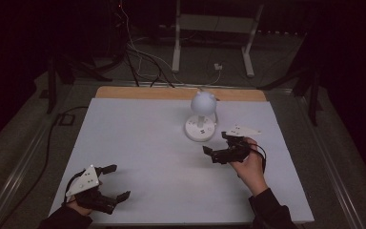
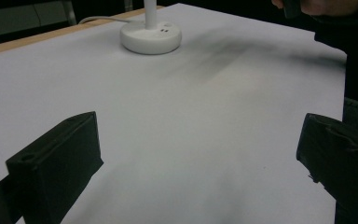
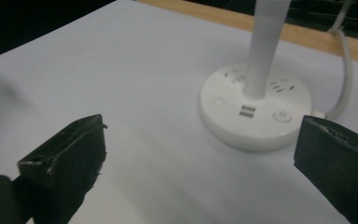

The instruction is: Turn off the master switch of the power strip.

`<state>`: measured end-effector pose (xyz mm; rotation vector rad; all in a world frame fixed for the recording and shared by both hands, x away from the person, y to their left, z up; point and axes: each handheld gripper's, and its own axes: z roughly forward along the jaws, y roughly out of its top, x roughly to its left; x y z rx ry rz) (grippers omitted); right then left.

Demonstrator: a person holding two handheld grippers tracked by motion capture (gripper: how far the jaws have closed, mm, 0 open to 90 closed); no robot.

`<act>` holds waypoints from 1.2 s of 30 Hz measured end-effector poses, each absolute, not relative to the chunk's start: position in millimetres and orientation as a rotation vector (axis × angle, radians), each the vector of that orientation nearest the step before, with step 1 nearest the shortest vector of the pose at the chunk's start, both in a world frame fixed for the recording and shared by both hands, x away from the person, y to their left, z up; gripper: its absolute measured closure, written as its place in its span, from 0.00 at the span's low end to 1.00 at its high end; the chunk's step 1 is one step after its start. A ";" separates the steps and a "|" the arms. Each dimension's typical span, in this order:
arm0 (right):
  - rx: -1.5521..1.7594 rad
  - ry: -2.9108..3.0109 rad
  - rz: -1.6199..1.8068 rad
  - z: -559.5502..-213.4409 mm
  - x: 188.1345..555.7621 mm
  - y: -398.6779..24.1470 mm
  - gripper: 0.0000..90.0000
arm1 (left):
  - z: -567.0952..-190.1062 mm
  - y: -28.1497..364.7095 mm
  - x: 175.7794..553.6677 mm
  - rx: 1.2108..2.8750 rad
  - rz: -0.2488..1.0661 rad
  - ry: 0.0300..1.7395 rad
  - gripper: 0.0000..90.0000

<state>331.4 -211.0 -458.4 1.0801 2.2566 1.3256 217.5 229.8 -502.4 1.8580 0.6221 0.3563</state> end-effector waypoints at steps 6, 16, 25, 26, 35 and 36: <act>1.015 2.284 1.304 -462.9 314.8 -213.7 0.03 | -502.4 229.5 217.3 1.861 0.358 0.621 0.00; 0.952 2.351 1.301 -478.0 292.3 -222.8 0.03 | -502.1 229.7 216.8 1.862 0.359 0.617 0.00; 0.922 2.396 1.260 -493.1 274.6 -234.5 0.03 | -502.0 229.5 216.1 1.862 0.360 0.615 0.00; 0.921 2.404 1.254 -495.2 272.2 -235.8 0.03 | -502.0 229.5 216.2 1.863 0.357 0.616 0.00; 0.923 2.418 1.197 -508.5 256.2 -253.4 0.01 | -502.1 229.3 216.4 1.864 0.354 0.616 0.00; 0.932 2.421 1.199 -509.6 254.9 -255.8 0.01 | -502.2 229.2 216.4 1.865 0.357 0.617 0.00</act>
